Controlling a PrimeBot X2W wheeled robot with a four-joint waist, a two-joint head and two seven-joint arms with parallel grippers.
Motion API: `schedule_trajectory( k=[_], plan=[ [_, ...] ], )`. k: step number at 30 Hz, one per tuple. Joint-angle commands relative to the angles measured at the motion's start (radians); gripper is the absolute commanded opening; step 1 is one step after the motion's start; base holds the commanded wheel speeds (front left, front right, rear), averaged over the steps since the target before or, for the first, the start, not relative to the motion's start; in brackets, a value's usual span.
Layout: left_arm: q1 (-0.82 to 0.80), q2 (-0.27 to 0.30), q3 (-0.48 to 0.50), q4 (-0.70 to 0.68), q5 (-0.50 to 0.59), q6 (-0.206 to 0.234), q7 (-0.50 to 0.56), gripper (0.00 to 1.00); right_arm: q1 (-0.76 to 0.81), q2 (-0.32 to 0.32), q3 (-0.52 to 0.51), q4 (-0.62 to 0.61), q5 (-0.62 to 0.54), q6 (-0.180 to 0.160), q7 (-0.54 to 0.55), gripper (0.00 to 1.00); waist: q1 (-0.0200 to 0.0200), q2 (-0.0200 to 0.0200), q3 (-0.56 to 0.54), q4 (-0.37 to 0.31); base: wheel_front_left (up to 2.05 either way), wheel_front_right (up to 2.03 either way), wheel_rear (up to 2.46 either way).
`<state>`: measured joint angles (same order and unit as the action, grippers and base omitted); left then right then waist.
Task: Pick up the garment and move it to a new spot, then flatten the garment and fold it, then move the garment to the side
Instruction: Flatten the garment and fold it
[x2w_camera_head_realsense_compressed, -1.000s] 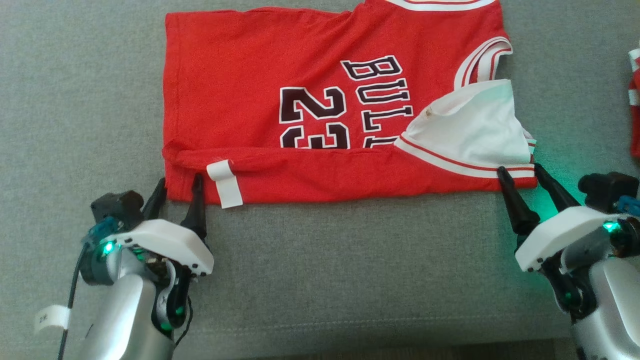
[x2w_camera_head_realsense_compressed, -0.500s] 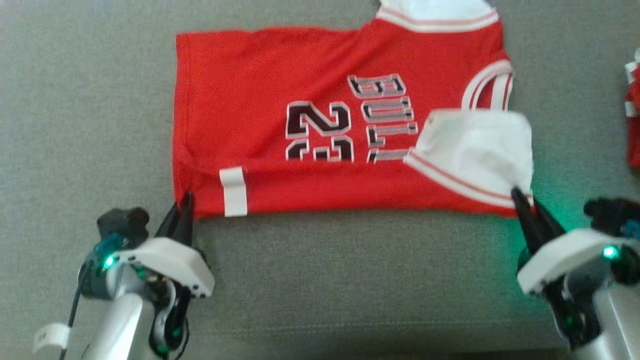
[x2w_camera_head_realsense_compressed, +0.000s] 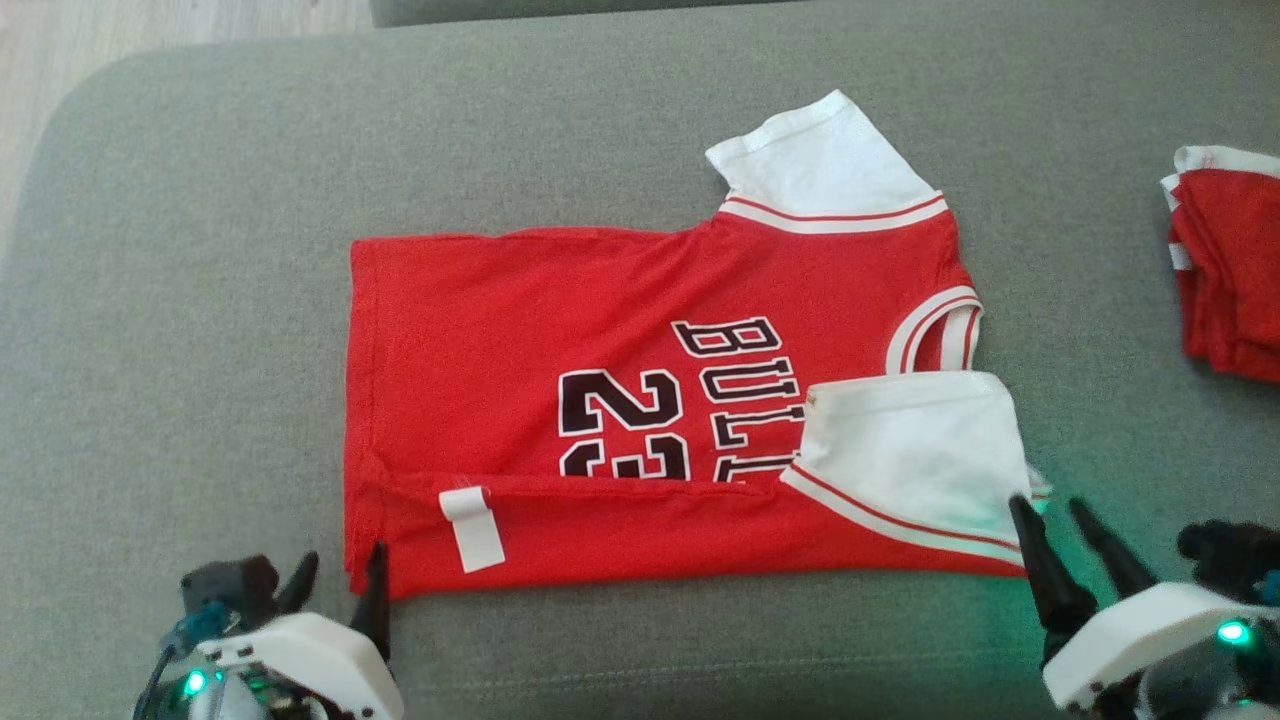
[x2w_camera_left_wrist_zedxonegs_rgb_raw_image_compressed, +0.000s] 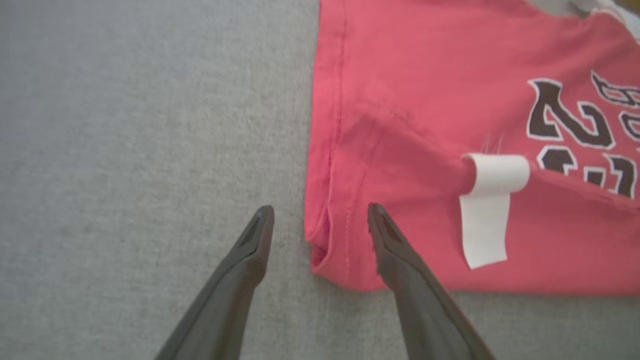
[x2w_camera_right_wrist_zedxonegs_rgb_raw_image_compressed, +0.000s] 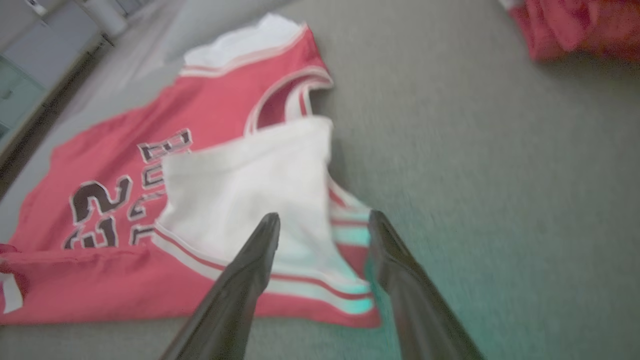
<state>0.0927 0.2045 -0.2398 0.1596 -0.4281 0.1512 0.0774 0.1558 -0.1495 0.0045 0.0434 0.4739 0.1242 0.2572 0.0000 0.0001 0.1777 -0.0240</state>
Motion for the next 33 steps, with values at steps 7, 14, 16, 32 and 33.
schedule_trajectory(
  k=[7,14,16,32,33],
  plan=[
    [-0.065,0.014,0.052,-0.138,0.086,0.064,-0.167,1.0,-0.079,-0.041,-0.004,-0.175,-0.113,0.007,-0.17,1.0,0.0,-0.0001,-0.038,-0.006,0.0,0.0,0.0],
    [-0.098,0.012,0.031,-0.252,0.163,0.116,-0.207,1.0,-0.12,-0.044,-0.002,-0.261,-0.157,0.007,-0.193,1.0,0.0,-0.0001,-0.068,-0.019,0.0,0.0,0.0],
    [-0.101,0.017,0.025,-0.265,0.175,0.123,-0.196,1.0,-0.124,-0.041,-0.005,-0.271,-0.162,0.007,-0.188,1.0,0.0,-0.0001,-0.071,-0.021,0.0,0.0,0.0],
    [-0.351,0.013,-0.002,-0.069,0.128,0.043,-0.113,1.0,-0.165,-0.022,-0.011,-0.305,-0.141,0.007,-0.178,1.0,0.0,-0.0001,0.063,-0.036,0.0,0.0,0.0],
    [-0.392,0.014,0.0,-0.018,0.123,0.031,-0.107,1.0,-0.171,-0.022,-0.007,-0.305,-0.139,0.007,-0.179,1.0,0.0,-0.0001,0.078,-0.04,0.0,0.0,0.0]
  ],
)
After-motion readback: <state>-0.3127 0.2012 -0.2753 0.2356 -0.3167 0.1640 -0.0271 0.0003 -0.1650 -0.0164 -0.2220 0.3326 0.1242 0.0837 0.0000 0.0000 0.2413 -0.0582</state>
